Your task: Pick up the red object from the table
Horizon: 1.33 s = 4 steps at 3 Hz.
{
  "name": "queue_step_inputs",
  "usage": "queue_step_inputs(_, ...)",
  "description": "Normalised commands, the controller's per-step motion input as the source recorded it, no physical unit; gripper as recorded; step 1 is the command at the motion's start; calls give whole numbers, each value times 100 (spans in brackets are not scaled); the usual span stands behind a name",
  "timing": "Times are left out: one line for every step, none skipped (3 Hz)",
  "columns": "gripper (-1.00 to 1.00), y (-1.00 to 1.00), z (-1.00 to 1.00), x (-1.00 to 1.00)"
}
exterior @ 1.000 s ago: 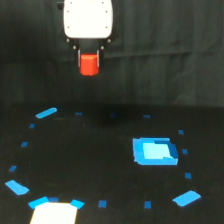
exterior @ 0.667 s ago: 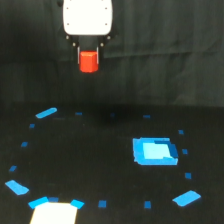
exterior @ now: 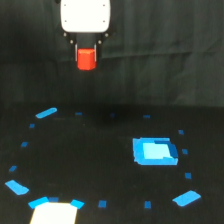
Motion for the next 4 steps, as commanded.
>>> queue_step_inputs(-100, -27, 77, -29)
queue_step_inputs(-100, -29, 92, 21)
queue_step_inputs(-100, 16, 34, -8)
queue_step_inputs(-100, -10, 100, 25)
